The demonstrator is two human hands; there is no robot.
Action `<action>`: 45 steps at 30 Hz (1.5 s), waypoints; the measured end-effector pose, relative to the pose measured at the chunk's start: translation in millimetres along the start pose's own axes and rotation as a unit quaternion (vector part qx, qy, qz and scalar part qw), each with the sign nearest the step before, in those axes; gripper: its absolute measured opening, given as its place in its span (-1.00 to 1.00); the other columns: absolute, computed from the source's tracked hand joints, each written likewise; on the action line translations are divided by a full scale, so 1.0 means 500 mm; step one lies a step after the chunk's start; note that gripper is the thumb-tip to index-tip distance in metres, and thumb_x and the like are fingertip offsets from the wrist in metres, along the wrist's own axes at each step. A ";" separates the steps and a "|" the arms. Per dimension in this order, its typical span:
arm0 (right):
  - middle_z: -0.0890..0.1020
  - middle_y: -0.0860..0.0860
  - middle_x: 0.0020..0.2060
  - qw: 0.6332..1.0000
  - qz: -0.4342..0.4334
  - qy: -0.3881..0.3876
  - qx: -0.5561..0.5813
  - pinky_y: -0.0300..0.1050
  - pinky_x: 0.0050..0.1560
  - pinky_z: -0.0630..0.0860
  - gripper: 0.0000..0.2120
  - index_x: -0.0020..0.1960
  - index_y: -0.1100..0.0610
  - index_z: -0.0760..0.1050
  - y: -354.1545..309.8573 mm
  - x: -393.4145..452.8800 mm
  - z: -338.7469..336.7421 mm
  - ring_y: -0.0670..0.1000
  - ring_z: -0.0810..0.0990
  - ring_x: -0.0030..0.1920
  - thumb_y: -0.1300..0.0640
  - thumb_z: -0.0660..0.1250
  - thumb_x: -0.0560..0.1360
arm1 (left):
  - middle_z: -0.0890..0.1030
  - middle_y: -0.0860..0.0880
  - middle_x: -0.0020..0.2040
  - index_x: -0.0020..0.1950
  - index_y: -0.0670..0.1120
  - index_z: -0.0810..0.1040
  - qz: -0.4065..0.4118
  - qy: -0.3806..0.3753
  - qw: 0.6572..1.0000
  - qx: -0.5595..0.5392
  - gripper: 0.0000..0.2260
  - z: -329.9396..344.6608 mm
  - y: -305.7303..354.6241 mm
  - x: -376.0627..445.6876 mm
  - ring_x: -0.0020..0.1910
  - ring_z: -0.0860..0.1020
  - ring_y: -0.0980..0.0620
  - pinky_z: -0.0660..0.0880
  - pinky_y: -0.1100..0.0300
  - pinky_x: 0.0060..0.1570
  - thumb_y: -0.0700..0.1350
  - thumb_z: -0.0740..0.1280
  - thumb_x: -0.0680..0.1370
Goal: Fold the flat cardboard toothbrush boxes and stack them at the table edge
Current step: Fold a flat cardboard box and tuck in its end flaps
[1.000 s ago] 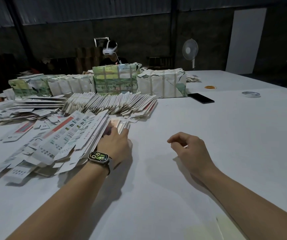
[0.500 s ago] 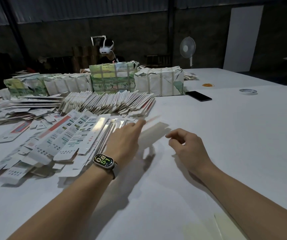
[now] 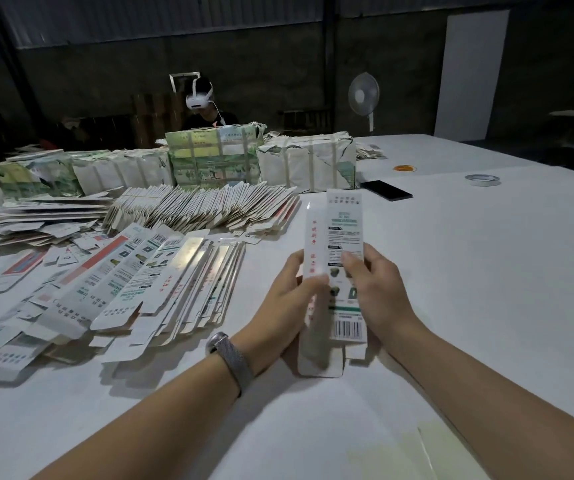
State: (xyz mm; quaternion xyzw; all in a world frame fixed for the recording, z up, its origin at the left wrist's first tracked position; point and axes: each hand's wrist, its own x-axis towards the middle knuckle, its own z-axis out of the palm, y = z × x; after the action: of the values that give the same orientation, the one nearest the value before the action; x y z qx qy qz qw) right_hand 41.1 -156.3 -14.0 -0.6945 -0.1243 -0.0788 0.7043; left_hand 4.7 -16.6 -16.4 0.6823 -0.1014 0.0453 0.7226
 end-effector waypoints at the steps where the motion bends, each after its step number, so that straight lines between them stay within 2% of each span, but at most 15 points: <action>1: 0.74 -0.04 -0.04 1.000 -0.005 -0.013 -0.002 0.17 0.07 0.64 -0.83 0.11 -0.07 0.58 0.000 -0.003 0.002 0.03 0.72 -0.05 0.10 0.22 0.66 | 0.71 0.03 0.12 0.31 0.05 0.48 -0.003 0.006 1.000 -0.008 -0.71 -0.001 0.001 0.000 0.06 0.70 0.02 0.63 0.18 -0.08 -0.05 0.25 0.58; 4: 0.72 -0.07 0.02 0.999 -0.027 -0.026 -0.003 0.13 0.04 0.66 -0.76 0.29 -0.08 0.50 0.000 -0.008 0.011 -0.01 0.72 -0.04 0.10 0.22 0.66 | 0.72 -0.06 0.12 0.31 0.04 0.54 -0.025 0.011 0.999 -0.037 -0.70 -0.009 0.006 -0.001 0.09 0.70 -0.10 0.65 0.07 -0.04 0.05 0.09 0.72; 8: 0.60 -0.14 -0.09 0.998 -0.035 -0.005 -0.042 -0.28 -0.20 0.61 -0.51 0.53 -0.20 0.20 0.004 -0.007 0.012 -0.20 0.67 -0.10 0.02 0.24 0.65 | 0.73 -0.09 0.07 0.23 0.16 0.62 -0.051 -0.002 0.998 -0.041 -0.56 -0.009 0.013 -0.004 0.08 0.69 -0.14 0.65 0.01 -0.01 0.24 0.00 0.67; 12: 0.60 -0.18 -0.17 0.997 -0.051 -0.007 -0.061 -0.29 -0.13 0.60 -0.60 0.46 -0.14 0.36 0.000 -0.014 0.013 -0.19 0.66 -0.10 0.03 0.25 0.65 | 0.74 -0.05 0.04 0.35 0.06 0.54 -0.053 -0.047 0.994 -0.082 -0.48 -0.008 0.014 -0.004 0.00 0.72 -0.03 0.64 0.15 -0.11 0.31 0.09 0.57; 15: 0.59 -0.10 0.01 0.993 -0.063 -0.011 -0.099 -0.16 0.12 0.57 -0.70 0.37 -0.12 0.48 -0.004 -0.017 0.017 -0.15 0.62 0.03 0.04 0.23 0.66 | 0.68 -0.17 0.17 0.45 0.05 0.46 -0.062 -0.055 0.992 -0.095 -0.42 -0.004 0.012 0.002 0.12 0.65 -0.19 0.62 -0.13 0.10 0.35 0.16 0.56; 17: 0.57 -0.07 0.05 0.993 -0.066 -0.028 -0.095 -0.23 0.10 0.54 -0.76 0.24 -0.14 0.56 -0.007 -0.023 0.022 -0.19 0.61 0.02 0.06 0.20 0.67 | 0.67 -0.14 0.03 0.42 0.02 0.45 -0.066 -0.038 0.994 -0.073 -0.34 0.002 0.012 0.009 -0.09 0.63 -0.19 0.65 -0.12 -0.09 0.39 0.26 0.45; 18: 0.58 -0.04 0.01 0.995 -0.054 -0.042 -0.068 -0.27 -0.04 0.57 -0.78 0.14 -0.13 0.59 -0.008 -0.027 0.023 -0.20 0.64 -0.09 0.07 0.19 0.67 | 0.64 -0.09 -0.09 0.36 -0.03 0.47 -0.065 -0.028 0.995 -0.068 -0.33 0.003 0.011 0.011 -0.23 0.62 -0.12 0.63 -0.02 -0.26 0.38 0.31 0.42; 20: 0.61 0.08 -0.11 0.997 -0.007 -0.076 -0.021 -0.20 -0.26 0.62 -0.79 0.00 0.04 0.58 -0.008 -0.031 0.023 -0.09 0.66 -0.29 0.10 0.18 0.68 | 0.62 -0.03 -0.21 0.25 -0.11 0.50 -0.061 0.004 0.996 -0.059 -0.45 -0.002 0.007 0.013 -0.37 0.60 -0.02 0.56 0.10 -0.39 0.26 0.41 0.45; 23: 0.70 0.03 -0.19 0.992 0.046 -0.102 -0.054 -0.15 -0.16 0.65 -0.78 -0.02 0.08 0.58 0.000 -0.023 0.015 0.01 0.71 -0.26 0.08 0.19 0.68 | 0.73 -0.06 -0.14 0.26 -0.12 0.49 -0.068 0.029 0.997 -0.024 -0.65 -0.012 0.004 0.008 -0.27 0.71 -0.01 0.60 0.21 -0.29 0.06 0.40 0.60; 27: 0.74 -0.01 -0.12 0.996 0.046 -0.078 -0.004 -0.07 -0.07 0.68 -0.80 0.04 -0.07 0.59 -0.001 -0.014 0.008 0.07 0.74 -0.15 0.04 0.18 0.68 | 0.74 -0.10 -0.08 0.28 -0.06 0.43 -0.080 0.015 0.996 -0.024 -0.70 -0.020 0.008 0.004 -0.21 0.72 -0.05 0.63 0.18 -0.24 0.04 0.34 0.63; 32: 0.74 0.01 -0.15 0.997 0.041 -0.059 0.035 -0.23 -0.22 0.64 -0.64 0.04 -0.05 0.61 0.000 -0.009 0.005 0.05 0.74 -0.14 -0.08 0.06 0.70 | 0.73 -0.12 -0.05 0.28 -0.01 0.38 -0.066 0.019 0.997 -0.027 -0.77 -0.012 0.011 -0.001 -0.18 0.72 -0.06 0.64 0.16 -0.24 0.00 0.29 0.66; 36: 0.72 -0.02 -0.02 0.996 0.022 -0.072 0.041 -0.21 -0.14 0.64 -0.71 0.20 -0.08 0.54 0.003 -0.012 0.010 0.00 0.73 -0.05 -0.06 0.06 0.70 | 0.69 -0.13 0.06 0.28 -0.01 0.37 -0.037 0.020 0.999 -0.022 -0.77 0.000 0.011 -0.003 -0.12 0.71 -0.01 0.63 0.19 -0.18 -0.02 0.29 0.66; 39: 0.64 -0.16 0.13 0.995 0.007 -0.093 0.030 -0.29 -0.17 0.61 -0.67 0.42 -0.18 0.36 -0.003 -0.013 0.012 -0.13 0.70 -0.01 -0.09 0.04 0.69 | 0.63 -0.17 0.17 0.32 -0.02 0.32 -0.030 0.002 0.999 -0.012 -0.74 0.004 0.010 -0.003 0.02 0.70 -0.05 0.65 0.13 -0.04 -0.04 0.29 0.67; 41: 0.60 -0.13 0.19 0.994 0.003 -0.105 0.033 -0.26 -0.17 0.61 -0.62 0.48 -0.20 0.27 -0.006 -0.013 0.012 -0.12 0.71 -0.01 -0.10 0.04 0.68 | 0.61 -0.18 0.20 0.32 -0.01 0.29 -0.020 -0.007 1.000 -0.001 -0.73 0.004 0.006 -0.003 0.06 0.69 -0.08 0.65 0.08 0.02 -0.06 0.28 0.67; 45: 0.66 -0.26 -0.03 0.991 0.003 -0.123 0.050 -0.29 -0.22 0.60 -0.72 0.32 -0.35 0.24 -0.009 -0.019 0.011 -0.12 0.72 -0.06 -0.14 0.07 0.63 | 0.60 -0.16 0.17 0.30 0.04 0.29 0.002 -0.021 1.000 0.001 -0.66 0.008 0.004 -0.004 -0.02 0.70 -0.02 0.63 0.13 -0.04 0.04 0.33 0.60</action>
State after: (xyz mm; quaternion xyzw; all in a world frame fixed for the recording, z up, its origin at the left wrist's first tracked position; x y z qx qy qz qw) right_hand 30.7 -151.2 -12.6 -0.6632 -0.2116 0.0151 0.7177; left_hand 2.2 -20.1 -14.8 0.6836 -0.1180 0.0330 0.7195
